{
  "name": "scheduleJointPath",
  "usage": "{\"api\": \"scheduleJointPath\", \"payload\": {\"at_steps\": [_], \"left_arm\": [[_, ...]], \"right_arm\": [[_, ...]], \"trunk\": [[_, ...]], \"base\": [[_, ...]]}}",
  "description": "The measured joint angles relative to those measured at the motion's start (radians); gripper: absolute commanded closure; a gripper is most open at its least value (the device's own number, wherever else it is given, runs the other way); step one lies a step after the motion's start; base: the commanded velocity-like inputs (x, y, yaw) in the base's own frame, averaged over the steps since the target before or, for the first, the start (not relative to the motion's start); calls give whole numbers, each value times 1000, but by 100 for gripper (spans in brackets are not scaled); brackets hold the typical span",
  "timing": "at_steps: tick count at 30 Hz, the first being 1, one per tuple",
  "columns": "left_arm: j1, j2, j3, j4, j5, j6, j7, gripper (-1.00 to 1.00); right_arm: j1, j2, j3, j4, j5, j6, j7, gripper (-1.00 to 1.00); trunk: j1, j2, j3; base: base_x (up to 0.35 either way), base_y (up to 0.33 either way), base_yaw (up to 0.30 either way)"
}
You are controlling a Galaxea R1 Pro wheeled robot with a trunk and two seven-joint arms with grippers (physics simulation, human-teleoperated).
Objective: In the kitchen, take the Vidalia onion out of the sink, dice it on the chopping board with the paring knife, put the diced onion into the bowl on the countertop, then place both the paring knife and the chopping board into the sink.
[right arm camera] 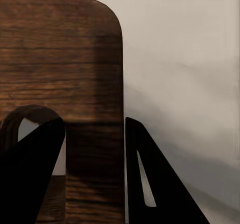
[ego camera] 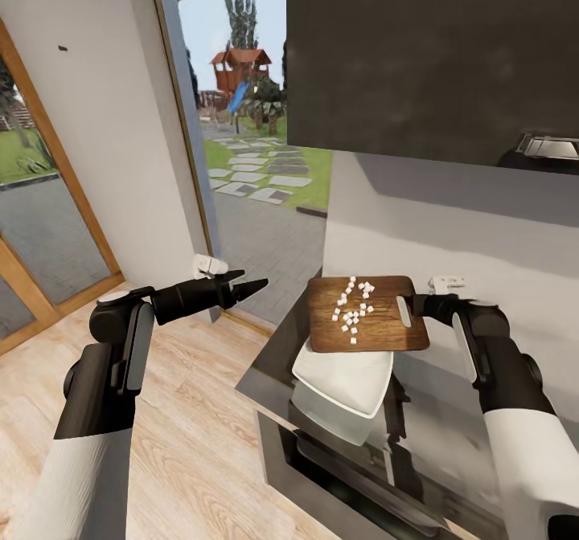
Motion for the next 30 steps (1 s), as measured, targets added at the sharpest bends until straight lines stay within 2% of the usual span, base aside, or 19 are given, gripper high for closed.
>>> {"api": "scheduleJointPath", "payload": {"at_steps": [8,22,30], "left_arm": [[0,0,0,0,0,0,0,-100],[0,0,0,0,0,0,0,-100],[0,0,0,0,0,0,0,-100]], "right_arm": [[7,0,0,0,0,-14,0,100],[21,0,-1,0,-1,-90,1,100],[25,0,-3,-1,0,-97,2,100]], "trunk": [[0,0,0],[0,0,0],[0,0,0]], "base": [[0,0,0],[0,0,0],[0,0,0]]}}
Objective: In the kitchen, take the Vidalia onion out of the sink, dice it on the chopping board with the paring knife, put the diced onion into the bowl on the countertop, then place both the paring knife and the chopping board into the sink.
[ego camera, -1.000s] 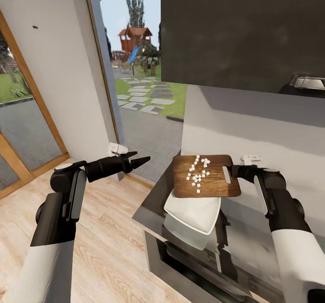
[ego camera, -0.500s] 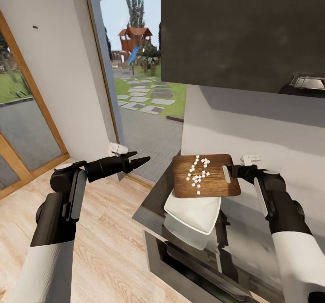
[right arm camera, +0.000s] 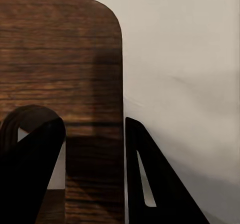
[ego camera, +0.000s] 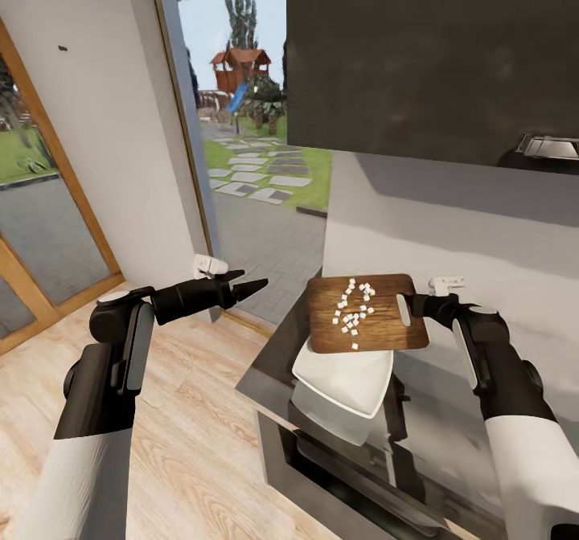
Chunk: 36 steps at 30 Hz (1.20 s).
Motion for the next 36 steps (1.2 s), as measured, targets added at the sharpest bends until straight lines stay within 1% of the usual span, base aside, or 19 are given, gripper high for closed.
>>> {"api": "scheduleJointPath", "payload": {"at_steps": [5,9,12,18,36], "left_arm": [[0,0,0,0,0,0,0,-100],[0,0,0,0,0,0,0,-100],[0,0,0,0,0,0,0,-100],[0,0,0,0,0,0,0,-100],[0,0,0,0,0,0,0,-100]], "right_arm": [[1,-1,-5,-1,-3,-10,34,100],[9,-2,-20,-1,1,-66,54,100],[14,-2,-24,-1,1,-93,58,100],[21,-2,-27,0,2,-104,58,100],[23,-2,-27,-1,2,-105,57,100]], "trunk": [[0,0,0],[0,0,0],[0,0,0],[0,0,0],[0,0,0]], "base": [[0,0,0],[0,0,0],[0,0,0],[0,0,0],[0,0,0]]}}
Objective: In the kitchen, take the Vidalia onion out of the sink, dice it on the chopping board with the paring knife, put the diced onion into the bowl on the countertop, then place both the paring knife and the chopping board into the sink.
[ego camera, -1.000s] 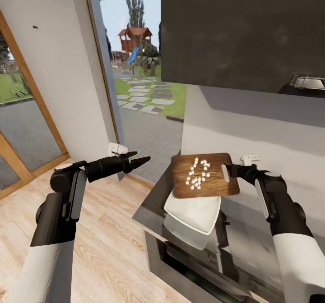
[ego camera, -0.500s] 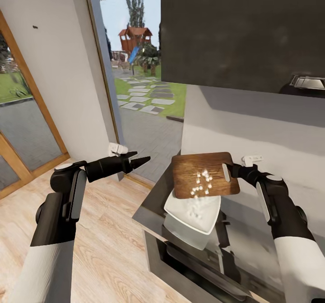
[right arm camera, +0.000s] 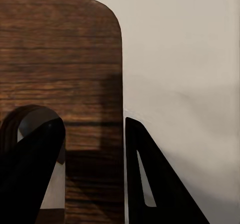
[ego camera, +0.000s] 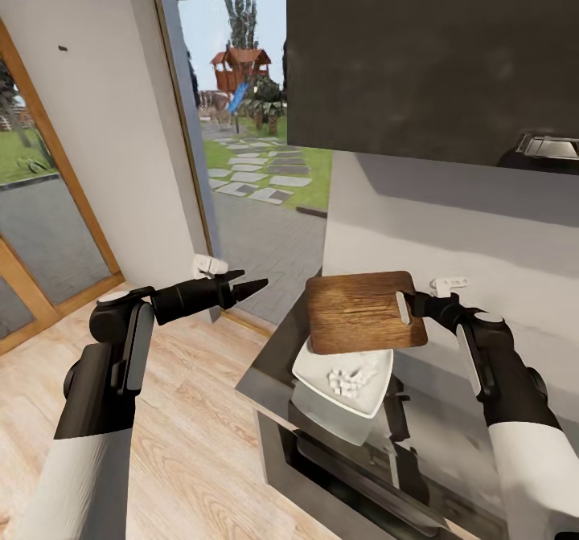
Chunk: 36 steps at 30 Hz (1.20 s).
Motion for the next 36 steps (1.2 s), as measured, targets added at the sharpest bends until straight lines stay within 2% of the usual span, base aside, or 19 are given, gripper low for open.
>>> {"api": "scheduleJointPath", "payload": {"at_steps": [16,19,22,26,27,28,30,31,33,34,36], "left_arm": [[0,0,0,0,0,0,0,-100],[0,0,0,0,0,0,0,-100],[0,-1,0,0,0,0,0,-100],[0,-1,0,0,0,0,0,-100],[0,-1,0,0,0,0,0,-100],[0,-1,0,0,0,0,0,-100],[0,-2,0,0,0,0,0,-100],[0,-2,0,0,0,0,0,-100],[0,-4,-1,0,-1,0,0,-100],[0,-4,-1,0,-1,0,0,-100],[0,-4,-1,0,-1,0,0,-100]], "right_arm": [[0,-2,-10,0,1,22,-12,100],[-2,-5,-13,-2,5,92,-38,100],[-8,-14,-16,-4,8,216,-97,100],[-16,-40,-20,-5,9,280,-136,100],[-21,-49,-27,-5,-1,303,-140,100],[-28,-67,-55,-5,-7,349,-147,100],[-39,-96,-133,-5,38,418,-161,100],[-42,-105,-155,-5,22,436,-163,100],[-45,-119,-183,-6,-11,458,-166,100],[-45,-121,-188,-5,17,459,-167,100],[-46,-125,-195,-5,2,465,-171,100]], "trunk": [[0,0,0],[0,0,0],[0,0,0],[0,0,0],[0,0,0],[0,0,0],[0,0,0],[0,0,0],[0,0,0],[0,0,0],[0,0,0]], "base": [[0,0,0],[0,0,0],[0,0,0],[0,0,0],[0,0,0],[0,0,0],[0,0,0],[0,0,0],[0,0,0],[0,0,0],[0,0,0]]}}
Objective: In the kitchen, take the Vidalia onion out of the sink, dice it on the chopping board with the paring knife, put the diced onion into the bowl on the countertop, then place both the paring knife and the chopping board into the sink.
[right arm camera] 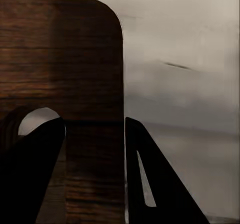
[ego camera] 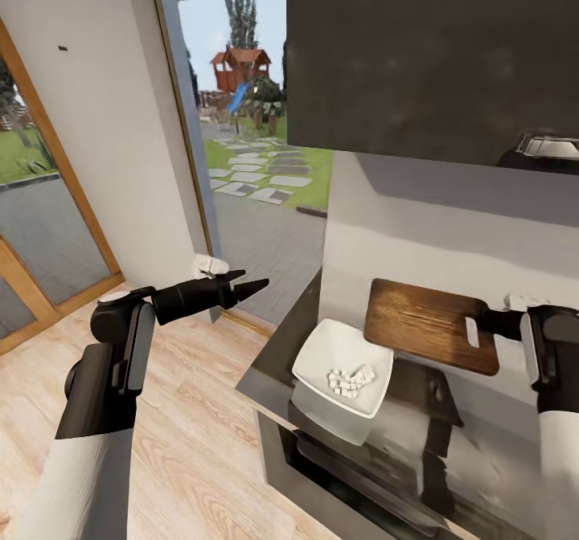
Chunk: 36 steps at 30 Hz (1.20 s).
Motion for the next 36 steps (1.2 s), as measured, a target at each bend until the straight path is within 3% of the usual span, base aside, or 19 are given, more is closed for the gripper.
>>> {"api": "scheduleJointPath", "payload": {"at_steps": [3,10,36], "left_arm": [[0,0,0,0,0,0,0,-100],[0,0,-10,0,0,0,0,-100],[0,0,-12,0,0,-2,2,-100]], "right_arm": [[-4,-3,-12,-1,4,2,-31,100],[-17,-4,-86,-10,-2,3,-96,100],[-18,5,-92,-14,-2,3,-99,100]], "trunk": [[0,0,0],[0,0,1],[0,0,12]], "base": [[-77,-21,0],[-227,-115,-68],[-10,-6,-261]]}}
